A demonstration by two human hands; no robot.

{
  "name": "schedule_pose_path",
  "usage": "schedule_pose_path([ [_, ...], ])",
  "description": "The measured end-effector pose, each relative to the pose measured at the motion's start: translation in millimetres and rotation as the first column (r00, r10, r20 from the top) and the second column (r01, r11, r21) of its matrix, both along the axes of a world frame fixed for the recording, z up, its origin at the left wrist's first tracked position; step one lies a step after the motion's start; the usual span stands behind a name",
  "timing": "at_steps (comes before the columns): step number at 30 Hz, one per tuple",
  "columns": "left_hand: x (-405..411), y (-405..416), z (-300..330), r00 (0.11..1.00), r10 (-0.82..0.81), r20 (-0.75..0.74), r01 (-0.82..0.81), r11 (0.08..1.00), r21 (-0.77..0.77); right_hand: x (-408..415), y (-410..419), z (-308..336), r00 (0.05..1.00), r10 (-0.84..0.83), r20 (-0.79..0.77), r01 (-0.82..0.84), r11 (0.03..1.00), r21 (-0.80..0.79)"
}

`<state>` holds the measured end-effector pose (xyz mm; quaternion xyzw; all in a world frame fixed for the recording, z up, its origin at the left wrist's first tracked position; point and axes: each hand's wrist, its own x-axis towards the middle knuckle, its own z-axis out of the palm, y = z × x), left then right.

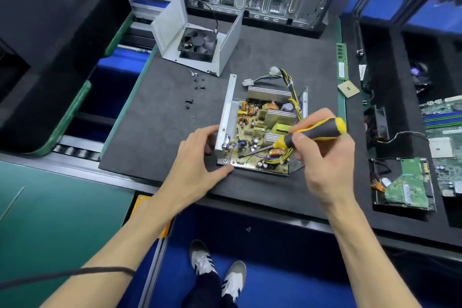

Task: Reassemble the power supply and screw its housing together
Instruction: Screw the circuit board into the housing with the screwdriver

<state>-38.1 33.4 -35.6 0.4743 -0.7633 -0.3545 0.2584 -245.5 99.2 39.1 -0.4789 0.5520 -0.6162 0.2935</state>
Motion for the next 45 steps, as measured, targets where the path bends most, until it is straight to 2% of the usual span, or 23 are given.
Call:
schedule_pose_path([
  [6, 1.0, -3.1, -4.8, 1.0, -0.001, -0.022, 0.001, 1.0, 0.007, 4.4, -4.5, -10.3, 0.971, 0.069, -0.227, -0.057, 0.997, 0.06],
  [12, -0.8, -6.4, -0.8, 0.996, 0.0, -0.094, 0.005, 0.998, 0.058, 6.4, -5.7, -13.1, 0.941, 0.078, -0.33, -0.069, 0.997, 0.038],
  [40, -11.0, -8.4, -6.9, 0.999, 0.039, -0.022, -0.039, 0.999, -0.024, 2.0, -11.0, -17.8, 0.927, 0.081, -0.367, -0.083, 0.997, 0.01],
  [45, -6.7, -14.9, 1.1, 0.996, -0.073, 0.044, 0.07, 0.996, 0.057, -2.5, -9.7, -20.2, 0.937, 0.031, -0.348, -0.053, 0.997, -0.053],
])
